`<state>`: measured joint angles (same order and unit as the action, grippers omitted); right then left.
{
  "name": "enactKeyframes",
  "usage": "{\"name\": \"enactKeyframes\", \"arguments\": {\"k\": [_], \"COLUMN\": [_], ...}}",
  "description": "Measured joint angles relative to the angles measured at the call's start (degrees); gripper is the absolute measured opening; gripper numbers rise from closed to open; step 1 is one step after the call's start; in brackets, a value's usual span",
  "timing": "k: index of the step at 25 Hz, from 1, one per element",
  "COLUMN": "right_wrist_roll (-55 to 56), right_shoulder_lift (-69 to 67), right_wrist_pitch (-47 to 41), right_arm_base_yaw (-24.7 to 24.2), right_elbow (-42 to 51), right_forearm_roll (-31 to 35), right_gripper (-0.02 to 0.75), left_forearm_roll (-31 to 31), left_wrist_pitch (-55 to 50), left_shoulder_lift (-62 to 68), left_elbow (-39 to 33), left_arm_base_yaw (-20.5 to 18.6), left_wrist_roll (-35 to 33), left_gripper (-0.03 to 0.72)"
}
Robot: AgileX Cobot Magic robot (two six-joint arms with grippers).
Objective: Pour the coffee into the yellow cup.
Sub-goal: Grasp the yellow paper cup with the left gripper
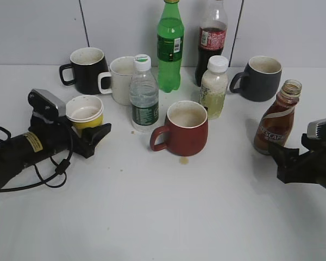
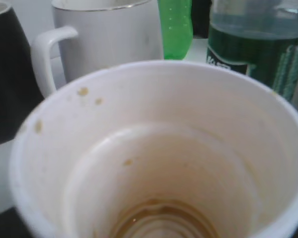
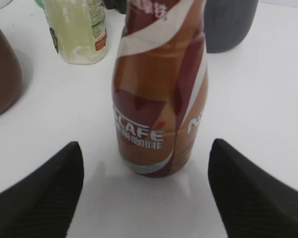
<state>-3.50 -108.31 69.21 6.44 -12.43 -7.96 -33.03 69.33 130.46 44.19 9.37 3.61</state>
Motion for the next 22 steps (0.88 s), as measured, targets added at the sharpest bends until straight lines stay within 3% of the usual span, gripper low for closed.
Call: {"name": "enactKeyframes", "arguments": {"k": [4,8,12,22], "right_wrist_roll": [0.0,0.0,-0.1,0.3], "right_shoulder_lift": [0.0,-0.1,-0.1,-4.3], "right_wrist_pitch": [0.0,0.0,0.1,0.1], "right_arm_base_yaw": [0.0,0.0,0.0,0.0], "right_elbow": [0.0,-0.6,-2.1,-5.9], "right_forearm_roll": [0.1,0.1,-0.1,0.1], "right_gripper": [0.586,0.586,0.587,0.589], "left_forearm_roll": [0.3,0.3,0.1,0.2], "left_wrist_pitch": [-0.1,-0.1,-0.2,-0.1], "left_shoulder_lift": [0.9,1.2,0.7,-6.5], "left_elbow": [0.4,0.4,0.4,-4.0], "left_arm_base_yaw": [0.0,0.0,0.0,0.0], "left_wrist_roll": [0.0,0.0,0.0,0.0], "left_gripper": [0.557,0.449,0.4,0.389]}}
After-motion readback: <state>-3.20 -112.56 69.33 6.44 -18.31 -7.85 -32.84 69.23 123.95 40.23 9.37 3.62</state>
